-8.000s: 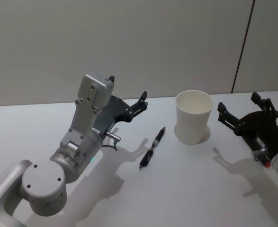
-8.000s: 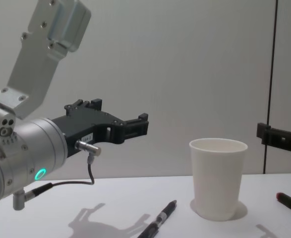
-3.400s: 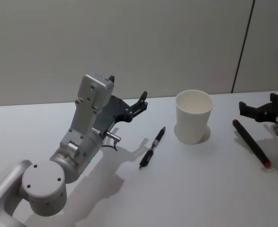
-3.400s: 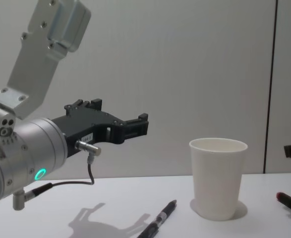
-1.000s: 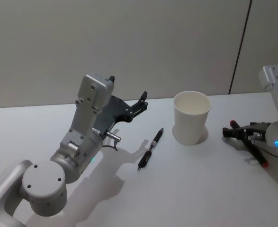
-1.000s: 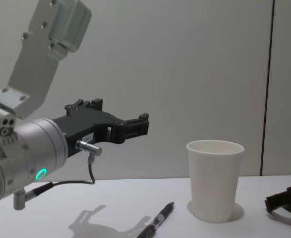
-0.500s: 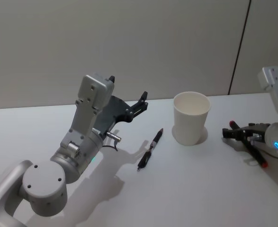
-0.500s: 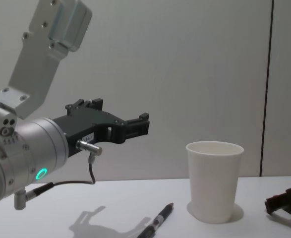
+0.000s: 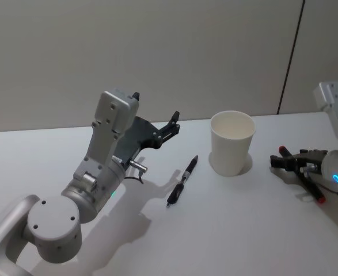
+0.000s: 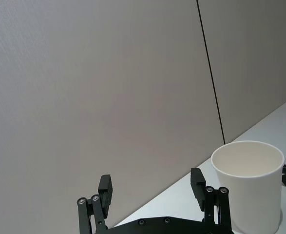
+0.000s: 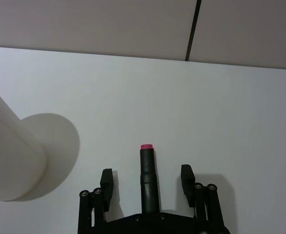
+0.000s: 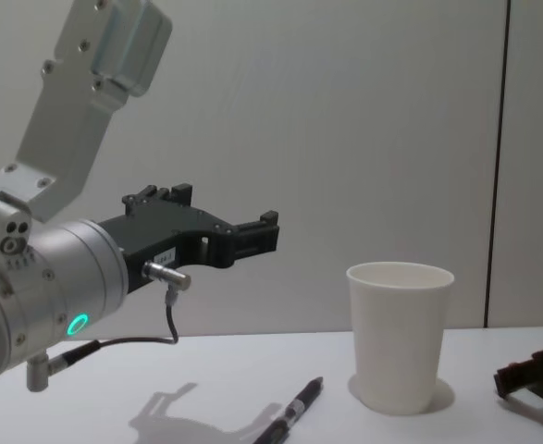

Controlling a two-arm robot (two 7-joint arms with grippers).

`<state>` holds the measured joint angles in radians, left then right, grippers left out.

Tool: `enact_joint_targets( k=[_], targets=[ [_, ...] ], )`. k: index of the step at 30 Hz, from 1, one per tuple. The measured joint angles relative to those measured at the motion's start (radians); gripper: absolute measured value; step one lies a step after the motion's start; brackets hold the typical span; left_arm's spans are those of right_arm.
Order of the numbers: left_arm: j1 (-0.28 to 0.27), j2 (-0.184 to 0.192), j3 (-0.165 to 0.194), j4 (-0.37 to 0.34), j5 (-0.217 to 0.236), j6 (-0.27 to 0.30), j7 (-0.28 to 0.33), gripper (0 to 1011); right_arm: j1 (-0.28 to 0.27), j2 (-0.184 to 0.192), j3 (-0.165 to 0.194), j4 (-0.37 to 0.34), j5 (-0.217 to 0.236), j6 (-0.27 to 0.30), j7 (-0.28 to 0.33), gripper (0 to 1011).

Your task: Place the pen into the pen holder.

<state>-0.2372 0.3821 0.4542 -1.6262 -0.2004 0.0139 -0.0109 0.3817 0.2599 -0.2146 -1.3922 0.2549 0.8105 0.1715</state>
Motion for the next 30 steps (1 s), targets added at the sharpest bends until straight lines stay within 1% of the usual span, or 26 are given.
enact_joint_targets(
  k=[7, 13, 19, 20, 22, 24, 26, 27, 28, 30],
  targets=[
    [0.0, 0.0, 0.0, 0.0, 0.0, 0.0, 0.0, 1001, -0.023, 0.004, 0.005, -0.034, 0.019, -0.022, -0.011, 818],
    [0.0, 0.0, 0.0, 0.0, 0.0, 0.0, 0.0, 1001, -0.036, 0.007, 0.011, -0.055, 0.036, -0.025, -0.018, 768],
    [0.0, 0.0, 0.0, 0.0, 0.0, 0.0, 0.0, 1000, -0.042, 0.01, 0.018, -0.06, 0.051, -0.024, -0.023, 717],
    [0.0, 0.0, 0.0, 0.0, 0.0, 0.0, 0.0, 1001, -0.042, 0.01, 0.019, -0.06, 0.052, -0.024, -0.024, 700],
    [0.0, 0.0, 0.0, 0.0, 0.0, 0.0, 0.0, 1001, -0.043, 0.011, 0.023, -0.058, 0.056, -0.022, -0.026, 617],
    [0.0, 0.0, 0.0, 0.0, 0.0, 0.0, 0.0, 1001, -0.043, 0.012, 0.026, -0.055, 0.059, -0.019, -0.028, 599],
    [0.0, 0.0, 0.0, 0.0, 0.0, 0.0, 0.0, 1000, -0.043, 0.014, 0.03, -0.051, 0.062, -0.015, -0.03, 539],
    [0.0, 0.0, 0.0, 0.0, 0.0, 0.0, 0.0, 1001, -0.043, 0.014, 0.031, -0.048, 0.063, -0.013, -0.031, 485],
    [0.0, 0.0, 0.0, 0.0, 0.0, 0.0, 0.0, 1001, -0.042, 0.014, 0.032, -0.046, 0.064, -0.011, -0.031, 462],
    [0.0, 0.0, 0.0, 0.0, 0.0, 0.0, 0.0, 1001, -0.041, 0.016, 0.037, -0.037, 0.066, -0.006, -0.035, 381]
  ],
)
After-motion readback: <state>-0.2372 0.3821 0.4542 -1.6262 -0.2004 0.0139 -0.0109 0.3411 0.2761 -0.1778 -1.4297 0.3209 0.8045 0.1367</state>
